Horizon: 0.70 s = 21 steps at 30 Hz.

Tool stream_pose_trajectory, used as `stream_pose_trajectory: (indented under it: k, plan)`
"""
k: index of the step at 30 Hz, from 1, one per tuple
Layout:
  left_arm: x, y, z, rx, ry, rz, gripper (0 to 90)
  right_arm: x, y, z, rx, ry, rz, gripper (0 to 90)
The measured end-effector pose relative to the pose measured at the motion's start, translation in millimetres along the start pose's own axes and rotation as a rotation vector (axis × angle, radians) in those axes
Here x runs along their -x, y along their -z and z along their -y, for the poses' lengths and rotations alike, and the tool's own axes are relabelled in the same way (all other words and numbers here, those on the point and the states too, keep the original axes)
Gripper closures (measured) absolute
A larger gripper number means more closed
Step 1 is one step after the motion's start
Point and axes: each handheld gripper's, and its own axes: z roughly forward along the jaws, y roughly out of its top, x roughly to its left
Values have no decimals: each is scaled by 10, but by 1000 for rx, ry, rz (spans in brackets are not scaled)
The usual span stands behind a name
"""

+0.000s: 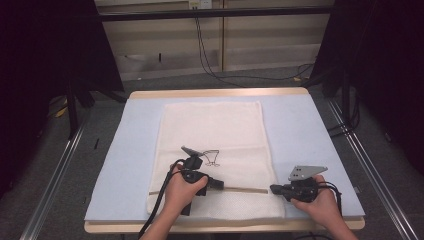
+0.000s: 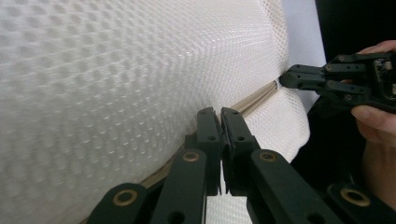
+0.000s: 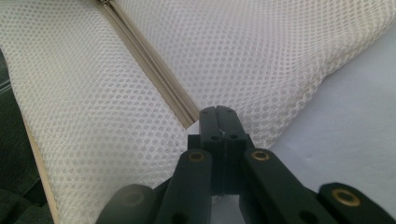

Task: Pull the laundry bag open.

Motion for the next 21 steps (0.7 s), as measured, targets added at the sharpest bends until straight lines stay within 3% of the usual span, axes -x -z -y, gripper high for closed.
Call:
stream_pose_trajectory:
  k: [11, 21]
  plan:
    - [-67, 128, 26, 10, 11, -29, 875, -1, 0, 0, 0, 3, 1, 900]
    - [-164, 249, 62, 31, 31, -29, 875, -3, 0, 1, 0, 1, 1, 900]
